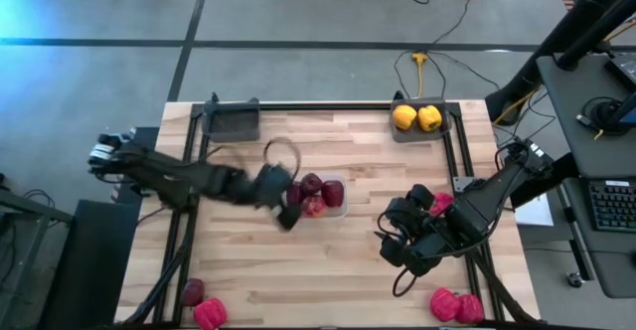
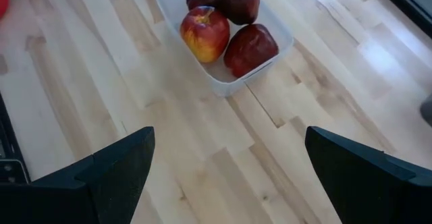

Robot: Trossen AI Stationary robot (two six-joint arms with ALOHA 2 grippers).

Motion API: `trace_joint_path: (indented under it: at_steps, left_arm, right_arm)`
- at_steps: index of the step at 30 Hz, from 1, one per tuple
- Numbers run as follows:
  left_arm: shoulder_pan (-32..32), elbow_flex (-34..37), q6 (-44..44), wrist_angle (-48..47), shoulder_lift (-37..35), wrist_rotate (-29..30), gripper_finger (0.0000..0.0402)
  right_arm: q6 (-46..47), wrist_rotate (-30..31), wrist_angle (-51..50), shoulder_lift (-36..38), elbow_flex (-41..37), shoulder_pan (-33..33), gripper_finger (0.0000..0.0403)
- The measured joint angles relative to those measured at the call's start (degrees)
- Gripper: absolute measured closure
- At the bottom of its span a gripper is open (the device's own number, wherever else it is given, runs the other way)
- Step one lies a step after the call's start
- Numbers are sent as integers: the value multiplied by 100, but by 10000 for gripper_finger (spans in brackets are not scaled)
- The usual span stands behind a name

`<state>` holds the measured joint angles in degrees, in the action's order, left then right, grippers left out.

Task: Sort produce into baskets
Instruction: Put the red apple into the transparent bin

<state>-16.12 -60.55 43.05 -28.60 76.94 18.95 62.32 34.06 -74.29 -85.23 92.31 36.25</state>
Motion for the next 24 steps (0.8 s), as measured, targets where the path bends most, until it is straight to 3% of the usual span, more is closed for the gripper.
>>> trace_joint_path:
  at_steps: [6,12,17,24]
  left_arm:
    - [-1442,14,2161,-2394,-84,-1112,43]
    - [-2199,18,4505,-3176,378,-2537,42]
    - [-2391,23,4815,-3216,885,-3789,42]
    - [-2429,123,4164,-3231,1447,-5137,47]
  right_arm:
    - [-392,159,25,-2,0,-130,28]
    - [-870,211,263,-4,-3,-276,28]
    - [-1243,208,555,-4,-11,-319,28]
    - [-1394,207,609,-4,-27,-319,28]
